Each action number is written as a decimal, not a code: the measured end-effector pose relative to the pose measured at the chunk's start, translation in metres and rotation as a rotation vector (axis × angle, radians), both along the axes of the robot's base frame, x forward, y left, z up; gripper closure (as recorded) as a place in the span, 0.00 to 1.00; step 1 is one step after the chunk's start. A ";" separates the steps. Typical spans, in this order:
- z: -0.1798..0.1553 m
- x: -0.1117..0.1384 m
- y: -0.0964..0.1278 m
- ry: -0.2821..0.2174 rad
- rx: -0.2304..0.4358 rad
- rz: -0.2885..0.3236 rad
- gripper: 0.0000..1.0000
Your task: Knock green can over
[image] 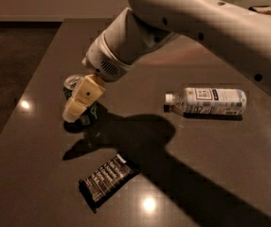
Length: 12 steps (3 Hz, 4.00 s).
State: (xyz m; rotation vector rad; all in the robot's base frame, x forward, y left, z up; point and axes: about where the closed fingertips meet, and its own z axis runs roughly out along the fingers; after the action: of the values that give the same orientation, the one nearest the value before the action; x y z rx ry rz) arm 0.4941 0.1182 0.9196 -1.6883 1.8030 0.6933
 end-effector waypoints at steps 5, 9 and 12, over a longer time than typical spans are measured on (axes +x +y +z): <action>0.004 0.013 -0.052 0.022 -0.280 0.067 1.00; -0.019 0.008 -0.095 -0.038 -0.710 0.281 0.82; -0.027 0.010 -0.080 -0.077 -0.751 0.364 0.12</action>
Offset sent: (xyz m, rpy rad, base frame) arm -0.0052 0.0086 -0.0088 -0.0160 0.0440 0.0342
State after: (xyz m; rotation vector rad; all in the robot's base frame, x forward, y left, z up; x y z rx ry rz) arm 0.5037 0.0385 0.8927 -2.5258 1.8365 0.0552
